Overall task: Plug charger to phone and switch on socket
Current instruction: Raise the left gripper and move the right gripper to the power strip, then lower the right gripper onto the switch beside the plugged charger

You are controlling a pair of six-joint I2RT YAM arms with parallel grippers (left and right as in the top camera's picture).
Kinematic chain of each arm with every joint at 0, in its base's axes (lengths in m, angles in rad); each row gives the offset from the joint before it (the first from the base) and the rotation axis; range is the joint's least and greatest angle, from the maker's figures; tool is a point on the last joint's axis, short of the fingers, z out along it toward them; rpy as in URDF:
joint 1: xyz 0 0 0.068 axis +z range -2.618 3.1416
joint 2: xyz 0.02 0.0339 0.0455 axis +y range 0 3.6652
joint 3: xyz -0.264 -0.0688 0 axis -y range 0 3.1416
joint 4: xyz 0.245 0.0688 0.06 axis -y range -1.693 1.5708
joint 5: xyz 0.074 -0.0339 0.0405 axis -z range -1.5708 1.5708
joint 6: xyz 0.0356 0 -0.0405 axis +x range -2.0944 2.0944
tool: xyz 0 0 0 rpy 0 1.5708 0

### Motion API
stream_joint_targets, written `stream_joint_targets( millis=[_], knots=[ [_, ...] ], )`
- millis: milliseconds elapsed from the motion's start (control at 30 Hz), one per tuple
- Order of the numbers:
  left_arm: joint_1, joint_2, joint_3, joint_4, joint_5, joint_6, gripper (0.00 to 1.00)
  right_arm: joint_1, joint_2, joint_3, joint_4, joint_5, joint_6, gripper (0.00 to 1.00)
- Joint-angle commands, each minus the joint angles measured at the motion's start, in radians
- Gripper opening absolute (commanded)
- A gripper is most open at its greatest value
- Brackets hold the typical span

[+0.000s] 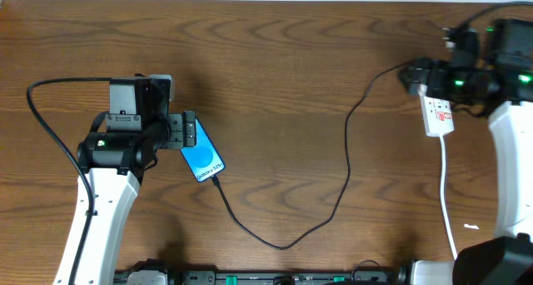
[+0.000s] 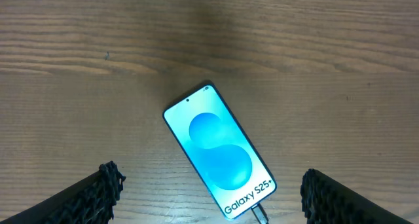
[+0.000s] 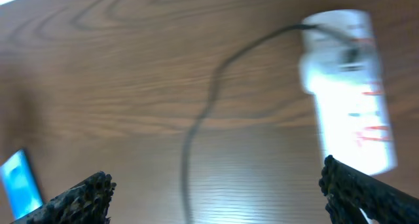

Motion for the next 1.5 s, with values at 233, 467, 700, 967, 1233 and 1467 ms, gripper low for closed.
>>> stream_joint_targets(
  millis=[233, 467, 700, 967, 1233, 1467],
  knots=[
    [-0.003, -0.007, 0.0, 0.0, -0.013, 0.014, 0.9, -0.167, 0.091, 0.022, 0.016, -0.004, -0.31, 0.99],
    [-0.003, -0.007, 0.0, 0.0, -0.013, 0.014, 0.9, -0.172, 0.212, 0.022, 0.063, -0.002, -0.279, 0.99],
    [-0.003, -0.007, 0.0, 0.0, -0.013, 0.014, 0.9, -0.172, 0.321, 0.022, 0.084, -0.001, -0.282, 1.0],
    [-0.003, -0.007, 0.0, 0.0, -0.013, 0.014, 0.89, -0.172, 0.396, 0.022, 0.144, 0.003, -0.342, 0.99],
    [-0.003, -0.007, 0.0, 0.0, -0.013, 0.014, 0.9, -0.171, 0.44, 0.022, 0.222, -0.002, -0.341, 0.99],
    [-0.003, -0.007, 0.0, 0.0, -0.013, 0.014, 0.89, -0.17, 0.452, 0.021, 0.26, -0.004, -0.341, 0.99]
  ],
)
